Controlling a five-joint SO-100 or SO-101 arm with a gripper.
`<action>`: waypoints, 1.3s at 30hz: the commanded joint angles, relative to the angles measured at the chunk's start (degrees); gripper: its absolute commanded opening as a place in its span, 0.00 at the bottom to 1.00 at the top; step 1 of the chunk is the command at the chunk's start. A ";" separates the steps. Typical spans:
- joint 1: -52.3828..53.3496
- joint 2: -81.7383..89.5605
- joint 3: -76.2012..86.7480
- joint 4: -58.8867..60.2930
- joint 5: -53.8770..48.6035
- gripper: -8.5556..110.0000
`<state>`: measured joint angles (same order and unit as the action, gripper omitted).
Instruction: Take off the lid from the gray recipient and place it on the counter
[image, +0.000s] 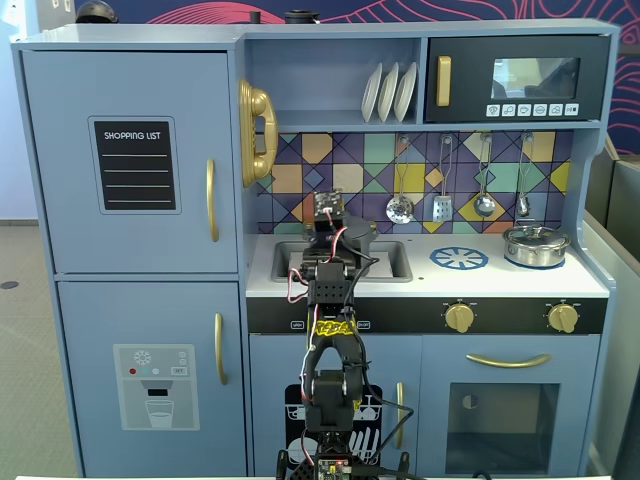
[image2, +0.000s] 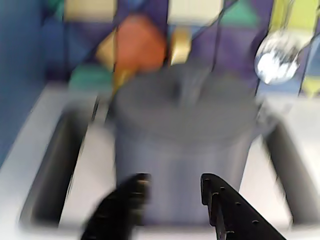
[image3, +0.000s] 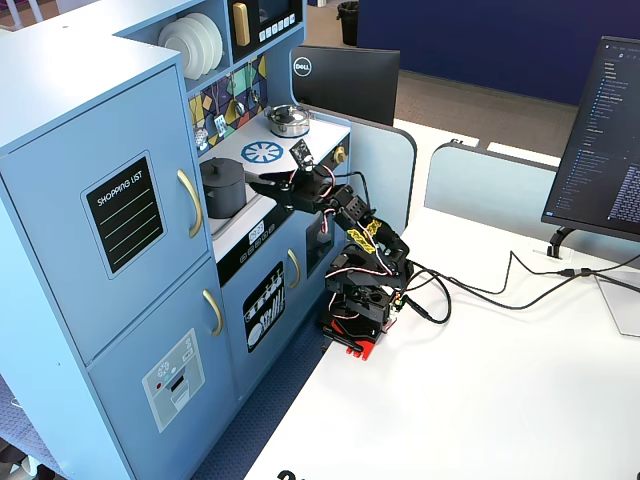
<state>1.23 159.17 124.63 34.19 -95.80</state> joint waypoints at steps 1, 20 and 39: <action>1.41 -3.69 -3.96 -7.73 1.58 0.22; 3.60 -22.41 -6.33 -30.23 4.75 0.24; 2.46 -31.03 -11.87 -27.77 2.99 0.21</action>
<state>4.48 128.41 116.72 6.24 -92.20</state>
